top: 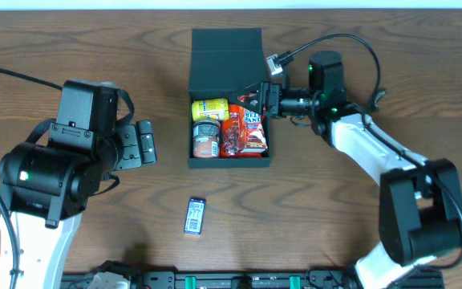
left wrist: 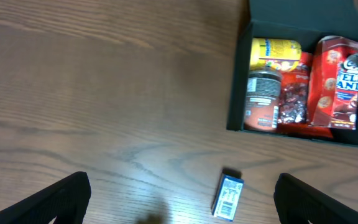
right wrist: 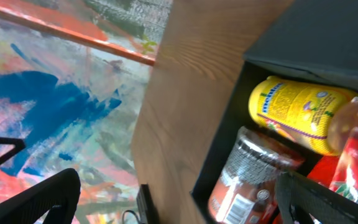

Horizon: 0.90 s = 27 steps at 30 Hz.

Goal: Pack container
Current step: 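Push the Hello Panda box down into the box with the right gripper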

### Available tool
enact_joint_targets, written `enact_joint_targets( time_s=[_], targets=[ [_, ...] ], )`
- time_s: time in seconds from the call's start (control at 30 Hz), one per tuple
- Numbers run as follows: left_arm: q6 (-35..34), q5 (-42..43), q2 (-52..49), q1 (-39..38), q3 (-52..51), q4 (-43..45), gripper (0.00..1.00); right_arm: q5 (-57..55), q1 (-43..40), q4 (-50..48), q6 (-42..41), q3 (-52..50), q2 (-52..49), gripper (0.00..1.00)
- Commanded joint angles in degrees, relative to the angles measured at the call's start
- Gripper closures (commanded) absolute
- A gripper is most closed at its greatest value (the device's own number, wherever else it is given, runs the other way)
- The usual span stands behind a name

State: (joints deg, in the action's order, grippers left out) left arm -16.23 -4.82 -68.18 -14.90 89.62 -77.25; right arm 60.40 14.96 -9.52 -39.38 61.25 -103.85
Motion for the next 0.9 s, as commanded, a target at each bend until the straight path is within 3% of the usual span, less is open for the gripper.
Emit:
enact_joint_targets(
  time_s=[0.0,0.87],
  targets=[
    [0.83,1.09,0.07,-0.15,-0.07,0.15,0.05,-0.63,1.4,-0.15,2.21,1.81,-2.91,0.01],
    [1.27,0.57,0.07,-0.15,-0.07,-0.39,0.05,-0.81,1.92,-1.44,3.89,3.56,-11.98,0.01]
  ],
)
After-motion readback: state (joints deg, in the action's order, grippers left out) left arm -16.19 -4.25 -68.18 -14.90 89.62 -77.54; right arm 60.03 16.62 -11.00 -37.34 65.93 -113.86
